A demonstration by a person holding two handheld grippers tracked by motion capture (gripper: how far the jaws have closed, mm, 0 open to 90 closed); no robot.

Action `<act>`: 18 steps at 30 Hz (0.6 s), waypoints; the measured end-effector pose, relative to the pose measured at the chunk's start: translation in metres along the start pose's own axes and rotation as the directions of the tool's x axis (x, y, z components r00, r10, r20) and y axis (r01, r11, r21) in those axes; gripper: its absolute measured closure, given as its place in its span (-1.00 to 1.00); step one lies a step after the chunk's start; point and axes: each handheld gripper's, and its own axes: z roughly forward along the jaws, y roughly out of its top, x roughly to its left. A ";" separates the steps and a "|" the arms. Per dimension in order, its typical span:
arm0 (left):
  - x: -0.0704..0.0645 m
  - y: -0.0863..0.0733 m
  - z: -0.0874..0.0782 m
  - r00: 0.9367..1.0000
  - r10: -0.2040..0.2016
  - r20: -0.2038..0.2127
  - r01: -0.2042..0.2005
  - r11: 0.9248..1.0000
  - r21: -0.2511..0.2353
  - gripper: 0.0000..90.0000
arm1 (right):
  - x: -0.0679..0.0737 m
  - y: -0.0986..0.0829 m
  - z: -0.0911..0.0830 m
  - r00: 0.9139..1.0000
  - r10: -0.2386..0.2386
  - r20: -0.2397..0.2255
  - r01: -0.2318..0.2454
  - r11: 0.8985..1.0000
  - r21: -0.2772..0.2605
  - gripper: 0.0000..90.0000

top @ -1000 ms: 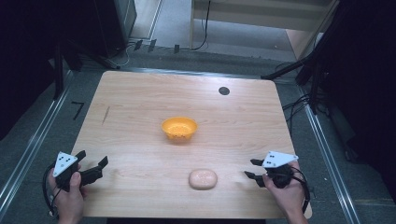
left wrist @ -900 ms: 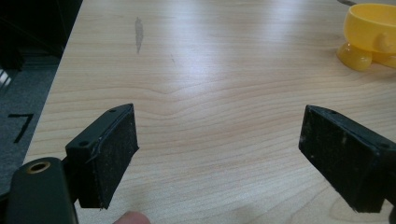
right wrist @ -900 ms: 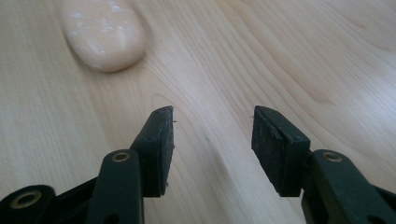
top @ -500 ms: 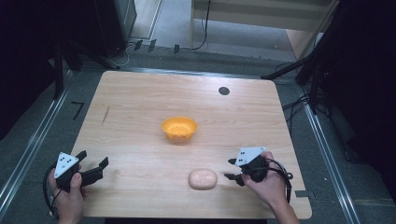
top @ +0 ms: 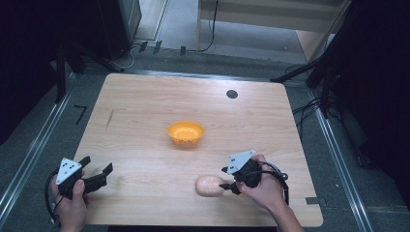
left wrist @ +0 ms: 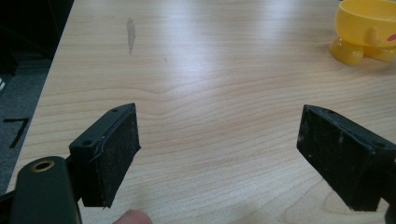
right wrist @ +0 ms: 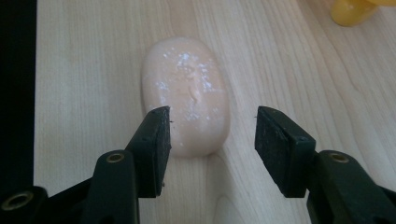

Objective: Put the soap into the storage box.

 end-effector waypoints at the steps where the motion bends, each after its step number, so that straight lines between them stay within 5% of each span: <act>1: 0.000 0.000 0.000 1.000 0.000 0.000 0.000 1.000 0.001 -0.69 | 0.000 0.002 0.001 1.000 -0.005 -0.009 0.005 1.000 0.005 0.04; 8: 0.001 0.000 0.000 1.000 -0.003 0.007 0.003 1.000 -0.002 -0.69 | 0.002 0.014 0.014 0.997 -0.037 -0.074 0.039 0.999 0.026 -0.03; 18: 0.001 0.000 0.000 1.000 -0.005 0.010 0.005 1.000 -0.001 -0.69 | 0.000 0.020 0.028 0.994 -0.054 -0.090 0.061 0.996 0.069 -0.14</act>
